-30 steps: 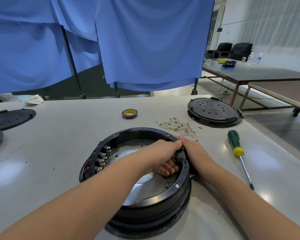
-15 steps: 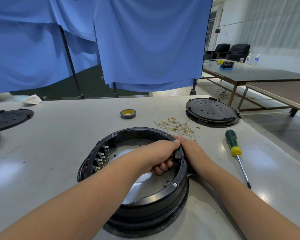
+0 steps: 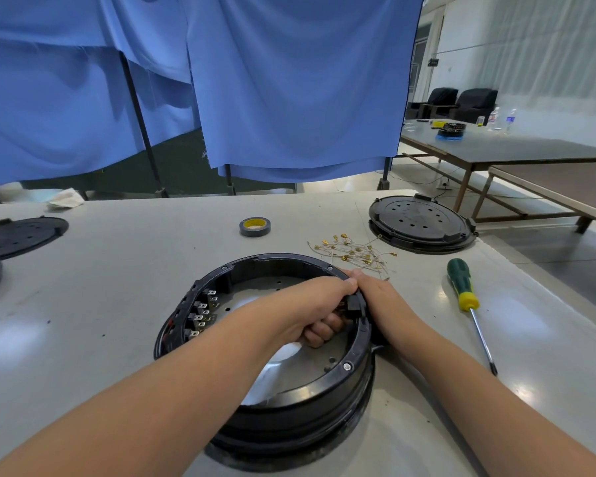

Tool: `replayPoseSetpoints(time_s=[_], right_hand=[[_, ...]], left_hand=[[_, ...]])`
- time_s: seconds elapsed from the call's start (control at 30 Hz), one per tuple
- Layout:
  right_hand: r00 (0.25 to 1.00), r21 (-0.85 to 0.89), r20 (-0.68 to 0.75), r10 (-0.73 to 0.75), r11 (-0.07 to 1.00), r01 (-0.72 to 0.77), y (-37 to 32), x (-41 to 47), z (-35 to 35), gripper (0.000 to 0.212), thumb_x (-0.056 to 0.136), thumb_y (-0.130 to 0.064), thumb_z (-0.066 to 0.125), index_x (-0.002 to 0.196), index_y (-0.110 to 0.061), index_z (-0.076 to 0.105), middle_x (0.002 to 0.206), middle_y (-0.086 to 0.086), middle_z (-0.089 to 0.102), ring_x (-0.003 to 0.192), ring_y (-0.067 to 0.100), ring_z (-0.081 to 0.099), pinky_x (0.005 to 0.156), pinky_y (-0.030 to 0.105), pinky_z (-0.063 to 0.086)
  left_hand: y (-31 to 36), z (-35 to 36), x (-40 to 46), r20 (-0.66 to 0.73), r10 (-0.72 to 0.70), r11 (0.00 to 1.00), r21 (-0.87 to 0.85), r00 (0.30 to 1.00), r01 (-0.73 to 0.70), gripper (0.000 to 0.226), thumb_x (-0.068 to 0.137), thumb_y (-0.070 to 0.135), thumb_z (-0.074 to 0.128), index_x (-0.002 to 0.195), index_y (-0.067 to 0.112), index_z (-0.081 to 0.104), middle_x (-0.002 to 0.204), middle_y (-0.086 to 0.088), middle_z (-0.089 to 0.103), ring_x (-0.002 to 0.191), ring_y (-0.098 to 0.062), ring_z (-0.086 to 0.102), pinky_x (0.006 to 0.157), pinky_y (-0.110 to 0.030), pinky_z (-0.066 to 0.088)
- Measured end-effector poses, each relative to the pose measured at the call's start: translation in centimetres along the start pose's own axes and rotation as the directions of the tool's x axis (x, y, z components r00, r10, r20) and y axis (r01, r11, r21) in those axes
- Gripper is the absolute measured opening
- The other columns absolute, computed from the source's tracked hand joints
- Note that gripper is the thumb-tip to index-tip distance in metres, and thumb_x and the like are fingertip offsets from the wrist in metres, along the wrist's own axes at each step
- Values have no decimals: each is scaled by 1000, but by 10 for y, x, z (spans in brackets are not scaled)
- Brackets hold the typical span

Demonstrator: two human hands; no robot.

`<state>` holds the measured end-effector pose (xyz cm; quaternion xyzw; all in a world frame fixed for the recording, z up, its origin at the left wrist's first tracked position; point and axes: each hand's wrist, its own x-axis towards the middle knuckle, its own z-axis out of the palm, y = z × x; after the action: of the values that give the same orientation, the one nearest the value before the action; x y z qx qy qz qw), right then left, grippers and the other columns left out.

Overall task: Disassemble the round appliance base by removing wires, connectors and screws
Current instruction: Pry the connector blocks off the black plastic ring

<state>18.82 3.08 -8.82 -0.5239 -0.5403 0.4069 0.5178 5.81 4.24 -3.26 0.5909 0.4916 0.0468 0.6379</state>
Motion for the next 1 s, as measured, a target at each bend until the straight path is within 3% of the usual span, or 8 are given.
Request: replayPoseSetpoints(time_s=[0.2,0.33,0.43,0.5,0.6,0.73,0.83,1.0], right_hand=[[997,-28,-68,47,998,-49,9,7,1,52,100,-34,38,60,-41,71,52,-16,66,46,-8,57,47,4,40],[994,-56,-105,-20,998,14,9,0,-3,52,100,-12,39,55,-22,62,48,-30,59,46,-17,52,48,-1,35],[998,-133,-67,-21,991,12,0,-1,-2,51,97,-10,38,54,-23,60,47,-21,61,43,-13,52,45,2,35],[1000,-80,0,-23,997,23,-3,-5,-2,51,98,-22,40,57,-28,70,55,-14,67,51,-9,58,50,5,41],[1000,-10,13,2,1000,-2,-6,-7,0,48,101,-28,39,69,-22,73,65,-9,73,61,-4,65,54,7,46],[1000,18,3,21,1000,-21,-8,-8,2,39,98,-15,42,77,-14,75,67,-5,72,67,3,66,64,21,50],[1000,-21,-25,15,1000,-16,-10,-8,1,56,96,-12,41,51,-29,70,50,-13,62,49,-7,54,53,13,42],[999,-13,-14,37,999,-37,-10,-6,1,52,97,-16,42,55,-28,70,57,-11,67,54,-5,59,52,10,43]], left_hand=[[3,-1,-2,30,3,995,-103,1000,0,51,95,42,33,50,18,38,34,7,23,25,-6,18,31,-10,12],[5,-1,-5,34,-17,995,-101,999,20,55,90,56,37,51,18,41,36,8,25,27,-6,21,33,-10,15],[7,-3,-10,-33,-30,999,13,999,31,56,85,65,39,54,19,42,38,7,30,29,-8,25,38,-13,17],[5,-5,-12,-206,73,981,192,976,-33,61,84,69,39,60,14,52,41,2,43,33,-13,36,43,-18,27],[4,-11,-19,-345,393,877,418,853,-235,51,89,59,44,81,11,62,61,-1,61,49,-15,54,49,-23,43],[6,-12,-34,-171,608,755,427,775,-498,16,81,34,67,95,28,64,89,10,67,73,-3,62,59,-13,50],[4,-11,-35,-87,678,625,591,730,-510,28,73,20,73,100,26,67,94,11,68,83,-2,62,75,-15,51],[2,-13,-31,-146,701,613,624,698,-486,22,73,28,78,94,26,71,83,13,68,72,0,60,69,-14,49]])
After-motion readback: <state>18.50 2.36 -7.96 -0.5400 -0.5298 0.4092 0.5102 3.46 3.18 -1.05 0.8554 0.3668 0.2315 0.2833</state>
